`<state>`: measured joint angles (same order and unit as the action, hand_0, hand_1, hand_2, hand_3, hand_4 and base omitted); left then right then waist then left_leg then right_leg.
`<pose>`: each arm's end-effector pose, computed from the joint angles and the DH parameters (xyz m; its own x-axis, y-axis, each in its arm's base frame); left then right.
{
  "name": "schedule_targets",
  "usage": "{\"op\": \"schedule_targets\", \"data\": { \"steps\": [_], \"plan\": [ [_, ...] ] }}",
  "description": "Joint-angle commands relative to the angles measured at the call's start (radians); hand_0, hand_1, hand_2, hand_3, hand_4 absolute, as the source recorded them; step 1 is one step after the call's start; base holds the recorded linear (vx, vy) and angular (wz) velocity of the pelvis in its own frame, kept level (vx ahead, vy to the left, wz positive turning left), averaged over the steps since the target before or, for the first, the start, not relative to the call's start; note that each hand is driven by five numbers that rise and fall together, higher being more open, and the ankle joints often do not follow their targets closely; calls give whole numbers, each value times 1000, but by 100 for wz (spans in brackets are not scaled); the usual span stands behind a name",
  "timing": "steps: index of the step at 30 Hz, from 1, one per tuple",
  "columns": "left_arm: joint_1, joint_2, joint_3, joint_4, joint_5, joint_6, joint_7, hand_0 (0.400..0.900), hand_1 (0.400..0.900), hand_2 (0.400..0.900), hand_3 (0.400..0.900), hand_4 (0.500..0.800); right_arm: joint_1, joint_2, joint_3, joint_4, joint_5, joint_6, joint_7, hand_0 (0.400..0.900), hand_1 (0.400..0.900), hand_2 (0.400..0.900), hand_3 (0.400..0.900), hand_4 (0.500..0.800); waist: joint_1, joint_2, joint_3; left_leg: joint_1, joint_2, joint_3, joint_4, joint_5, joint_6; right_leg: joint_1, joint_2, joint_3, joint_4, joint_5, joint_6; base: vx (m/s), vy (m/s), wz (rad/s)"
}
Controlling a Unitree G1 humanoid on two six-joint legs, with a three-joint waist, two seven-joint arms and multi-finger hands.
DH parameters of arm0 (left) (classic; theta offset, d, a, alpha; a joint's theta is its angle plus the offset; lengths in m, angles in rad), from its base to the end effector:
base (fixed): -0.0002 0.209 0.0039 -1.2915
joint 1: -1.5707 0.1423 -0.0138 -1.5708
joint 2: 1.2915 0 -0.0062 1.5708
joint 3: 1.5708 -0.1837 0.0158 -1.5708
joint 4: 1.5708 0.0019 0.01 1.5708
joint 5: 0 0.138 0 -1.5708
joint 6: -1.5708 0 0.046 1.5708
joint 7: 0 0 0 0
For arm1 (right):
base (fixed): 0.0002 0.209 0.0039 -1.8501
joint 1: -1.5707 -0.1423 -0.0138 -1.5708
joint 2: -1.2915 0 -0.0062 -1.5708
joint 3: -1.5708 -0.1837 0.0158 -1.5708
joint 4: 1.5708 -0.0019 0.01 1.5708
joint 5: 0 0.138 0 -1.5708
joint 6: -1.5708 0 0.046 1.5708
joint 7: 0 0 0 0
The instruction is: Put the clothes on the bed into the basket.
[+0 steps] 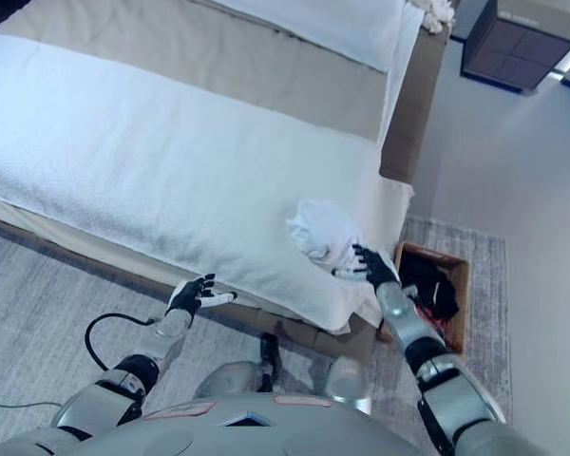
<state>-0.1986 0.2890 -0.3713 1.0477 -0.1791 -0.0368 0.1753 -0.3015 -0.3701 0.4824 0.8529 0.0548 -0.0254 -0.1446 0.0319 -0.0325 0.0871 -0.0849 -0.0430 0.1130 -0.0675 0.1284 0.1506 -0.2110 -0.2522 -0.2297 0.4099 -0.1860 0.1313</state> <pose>0.1678 0.2054 -0.0812 0.6838 0.1956 -0.7030 0.1073 0.9260 0.3621 0.2174 -0.1965 -0.0417 0.8476 -0.0353 -0.5295 -0.2746 0.8246 -0.4945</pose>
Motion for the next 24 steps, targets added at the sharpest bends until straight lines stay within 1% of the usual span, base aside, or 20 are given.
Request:
{"op": "schedule_targets", "data": {
  "steps": [1,2,3,4,5,8,11,12,18,21,24],
  "plan": [
    [-53,22,25,-27,-17,-36,32,900,900,900,900,800,-186,-82,-1,-33,-117,-12,-98,900,900,900,900,800,-8,-46,57,-54,66,-47,52,-98,-165,23,21,16,-345,251,-8,255,-216,49],
    [-51,16,22,-26,-16,-36,30,900,900,900,900,800,-197,-97,3,-41,-142,-2,-104,900,900,900,900,800,-25,-57,56,-35,69,-61,39,-100,-173,7,20,112,-413,328,21,233,-147,61],
    [-56,13,26,-17,-12,-31,32,900,900,900,900,800,-184,-99,1,-49,-157,6,-108,900,900,900,900,800,-27,-69,40,-37,63,-68,36,-102,-178,21,27,128,-430,318,23,231,-147,62],
    [-56,13,25,-17,-12,-31,32,900,900,900,900,800,-184,-99,1,-49,-157,7,-108,900,900,900,900,800,-29,-68,40,-36,63,-70,36,-102,-178,23,27,126,-430,317,23,207,-136,50],
    [-50,5,30,-9,-8,-30,36,900,900,900,900,800,-185,-106,0,-53,-172,5,-108,900,900,900,900,800,-28,-74,22,-30,58,-73,14,-98,-182,30,30,118,-434,331,24,205,-144,42],
    [-46,-15,31,22,-7,-33,38,900,900,900,900,800,-214,-137,5,-15,-181,1,-106,900,900,900,900,800,-33,-60,-2,-33,64,-101,-3,-94,-192,44,47,90,-433,310,16,214,-160,48],
    [-29,-32,16,-4,-2,-35,30,900,900,900,900,800,-244,-161,13,-2,-191,-1,-113,900,900,900,900,800,-35,-47,1,-51,73,-121,-4,-93,-200,39,62,72,-431,292,9,108,-115,23],
    [-33,-39,11,0,-8,-35,31,900,900,900,900,800,-261,-160,24,17,-190,-2,-115,900,900,900,900,800,-35,-47,3,-58,76,-124,0,-93,-202,37,66,70,-435,289,6,91,-101,15],
    [-49,-62,-23,10,-43,-32,28,900,900,900,900,800,-365,-139,105,105,-150,-1,-84,900,900,900,900,800,-21,-55,47,-109,88,-147,37,-101,-207,23,83,65,-455,284,-7,42,-75,7],
    [-63,-69,-37,15,-53,-31,28,900,900,900,900,800,-419,-123,122,152,-106,-5,-74,900,900,900,900,800,-12,-64,74,-134,96,-153,39,-93,-211,13,88,61,-471,291,-10,-15,-45,7],
    [-80,-70,-53,18,-59,-36,30,900,900,900,900,800,-461,-111,139,164,-69,-13,-63,900,900,900,900,800,-6,-73,99,-161,99,-157,35,-80,-216,-7,92,59,-483,301,-11,-39,-21,5]
  ]
}}
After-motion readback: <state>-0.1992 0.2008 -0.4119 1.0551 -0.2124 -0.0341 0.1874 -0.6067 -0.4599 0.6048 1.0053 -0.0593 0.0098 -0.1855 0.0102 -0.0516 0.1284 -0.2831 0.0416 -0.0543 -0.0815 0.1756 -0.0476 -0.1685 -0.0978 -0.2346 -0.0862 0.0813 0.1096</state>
